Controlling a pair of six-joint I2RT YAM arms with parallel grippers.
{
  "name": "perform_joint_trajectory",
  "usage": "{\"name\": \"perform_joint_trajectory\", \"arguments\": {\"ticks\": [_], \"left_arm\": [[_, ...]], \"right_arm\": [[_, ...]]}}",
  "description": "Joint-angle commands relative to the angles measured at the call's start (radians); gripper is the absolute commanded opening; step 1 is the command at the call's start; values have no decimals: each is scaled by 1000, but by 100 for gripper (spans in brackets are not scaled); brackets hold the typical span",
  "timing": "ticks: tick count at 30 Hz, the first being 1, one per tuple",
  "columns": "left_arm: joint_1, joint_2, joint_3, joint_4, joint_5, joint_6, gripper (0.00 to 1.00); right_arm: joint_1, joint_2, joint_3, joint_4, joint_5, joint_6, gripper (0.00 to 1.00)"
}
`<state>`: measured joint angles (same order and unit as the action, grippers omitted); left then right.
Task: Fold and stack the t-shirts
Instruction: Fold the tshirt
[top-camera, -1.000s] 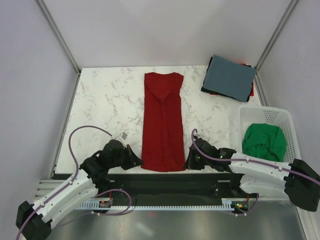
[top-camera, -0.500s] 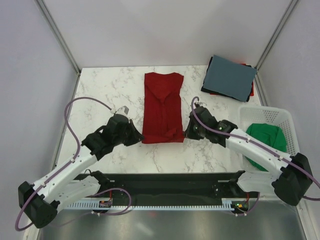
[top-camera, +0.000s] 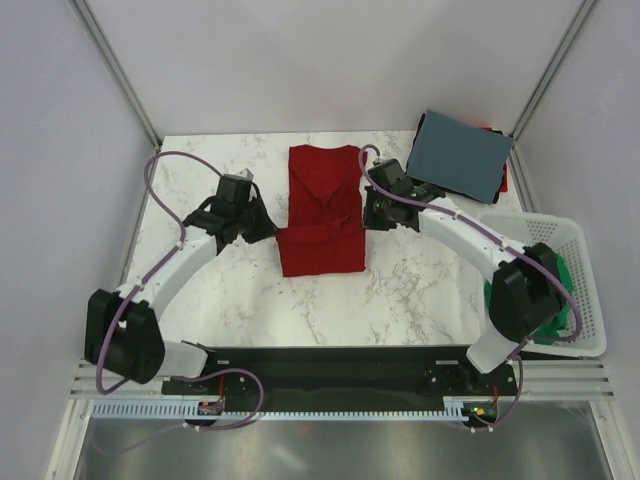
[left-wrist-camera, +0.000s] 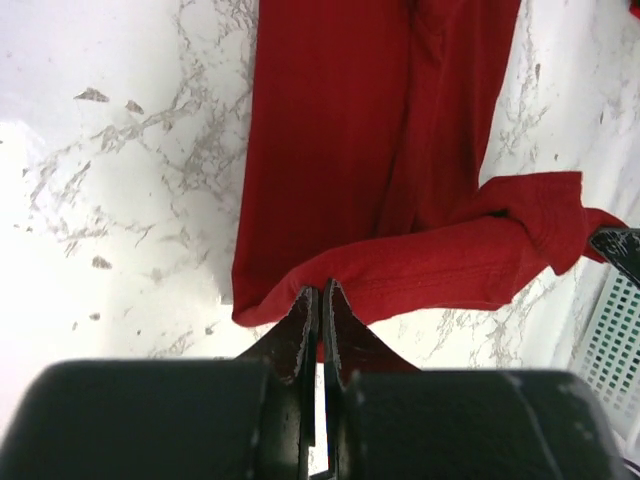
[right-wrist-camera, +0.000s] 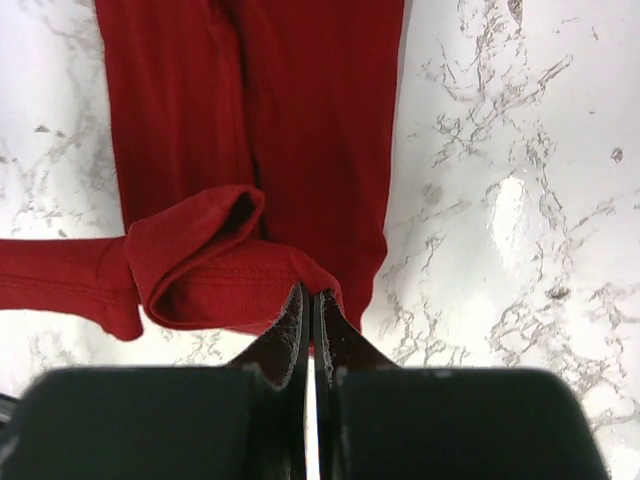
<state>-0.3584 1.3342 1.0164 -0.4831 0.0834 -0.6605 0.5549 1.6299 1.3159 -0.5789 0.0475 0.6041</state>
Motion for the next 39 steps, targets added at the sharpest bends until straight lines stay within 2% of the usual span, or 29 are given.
{"name": "perform_joint_trajectory", "arguments": {"ticks": [1, 6, 13, 21, 25, 26, 27, 28, 29, 30, 31, 32, 34, 37, 39], "left_arm": [[58, 95, 65, 107, 117, 79, 2], [81, 307, 169, 126, 170, 101, 2], [127, 515, 342, 124, 223, 108, 2], [153, 606, 451, 106, 245, 105, 3], [156, 649, 496, 103, 269, 113, 7], [157, 695, 513, 86, 280, 116, 15], [165, 727, 574, 63, 295, 116, 20], [170, 756, 620, 31, 329, 121, 24], [176, 814, 670, -59, 344, 128, 34], [182, 827, 770, -104, 351, 134, 37], [184, 823, 801, -139, 343, 150, 39], [184, 803, 809, -152, 332, 151, 46], [182, 694, 768, -152, 282, 150, 55], [177, 542, 647, -137, 228, 133, 60], [167, 467, 512, -80, 213, 118, 60]], "right_arm": [[-39, 77, 72, 8, -15, -49, 0], [-79, 221, 144, 27, -44, -69, 0], [-116, 389, 294, 22, -84, -86, 0], [-153, 476, 414, 2, -107, -99, 0], [-156, 510, 454, -10, -109, -107, 0], [-161, 527, 465, -13, -115, -110, 2], [-162, 538, 506, -21, -120, -110, 22], [-170, 548, 534, -28, -124, -115, 35], [-180, 568, 571, -59, -132, -119, 48], [-184, 574, 657, -82, -130, -121, 63], [-188, 576, 701, -108, -132, -124, 66], [-190, 559, 735, -143, -132, -130, 68], [-185, 478, 743, -141, -133, -141, 70], [-161, 340, 591, -67, -141, -141, 70], [-130, 288, 441, -20, -184, -133, 70]]}}
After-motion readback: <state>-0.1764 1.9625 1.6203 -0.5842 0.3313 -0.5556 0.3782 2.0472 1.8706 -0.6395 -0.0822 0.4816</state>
